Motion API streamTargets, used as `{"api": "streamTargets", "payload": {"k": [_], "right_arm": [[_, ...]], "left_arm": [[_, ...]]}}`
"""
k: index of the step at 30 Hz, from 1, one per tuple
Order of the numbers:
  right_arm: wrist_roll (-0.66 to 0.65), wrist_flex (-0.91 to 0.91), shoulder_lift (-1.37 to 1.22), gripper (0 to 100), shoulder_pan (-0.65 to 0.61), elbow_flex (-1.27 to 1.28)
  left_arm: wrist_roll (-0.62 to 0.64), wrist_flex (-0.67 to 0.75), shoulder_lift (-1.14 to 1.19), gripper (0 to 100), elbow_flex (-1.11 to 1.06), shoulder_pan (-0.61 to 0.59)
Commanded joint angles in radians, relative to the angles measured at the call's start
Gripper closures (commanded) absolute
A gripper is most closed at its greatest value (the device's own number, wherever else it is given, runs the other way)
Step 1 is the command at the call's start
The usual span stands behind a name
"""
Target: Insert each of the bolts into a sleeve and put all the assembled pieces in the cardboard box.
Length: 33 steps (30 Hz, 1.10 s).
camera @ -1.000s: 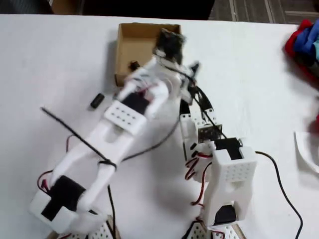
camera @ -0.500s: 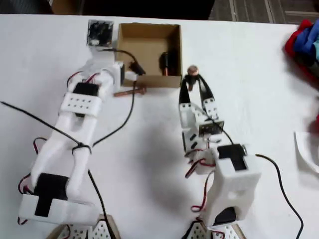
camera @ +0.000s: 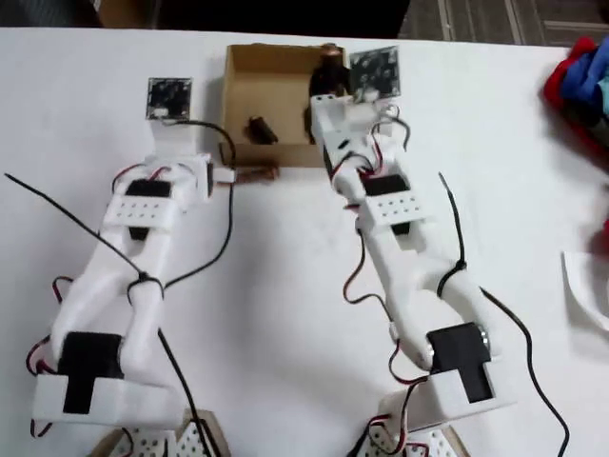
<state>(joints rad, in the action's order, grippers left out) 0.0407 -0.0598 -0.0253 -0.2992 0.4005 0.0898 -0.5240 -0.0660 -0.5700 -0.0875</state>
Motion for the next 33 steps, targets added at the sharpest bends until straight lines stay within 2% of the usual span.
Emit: {"api": "streamTargets", "payload": {"k": [1,7,13,17,21,26,33], "right_arm": [[0.184,0.054,-0.022,97.9,-0.015,-0.13],[0.152,0.229,-0.286,97.9,-0.015,-0.459],[0.152,0.552,-0.621,98.0,-0.015,-1.037],[0.152,0.819,-0.849,98.0,-0.015,-1.456],[0.15,0.949,-1.063,98.0,-0.021,-1.761],[0.15,0.981,-1.214,98.0,-0.041,-1.941],[0.15,0.98,-1.262,98.0,-0.05,-1.942]], "left_arm": [[0.006,0.061,-0.015,95,-0.033,-0.009],[0.006,0.143,-0.011,95,-0.071,-0.009],[0.008,0.146,-0.008,95,-0.084,-0.014],[0.008,0.216,-0.008,95,-0.124,-0.014],[0.008,0.272,-0.008,95,-0.153,-0.014],[0.008,0.272,-0.008,95,-0.153,-0.014],[0.008,0.272,-0.008,95,-0.153,-0.014]]}}
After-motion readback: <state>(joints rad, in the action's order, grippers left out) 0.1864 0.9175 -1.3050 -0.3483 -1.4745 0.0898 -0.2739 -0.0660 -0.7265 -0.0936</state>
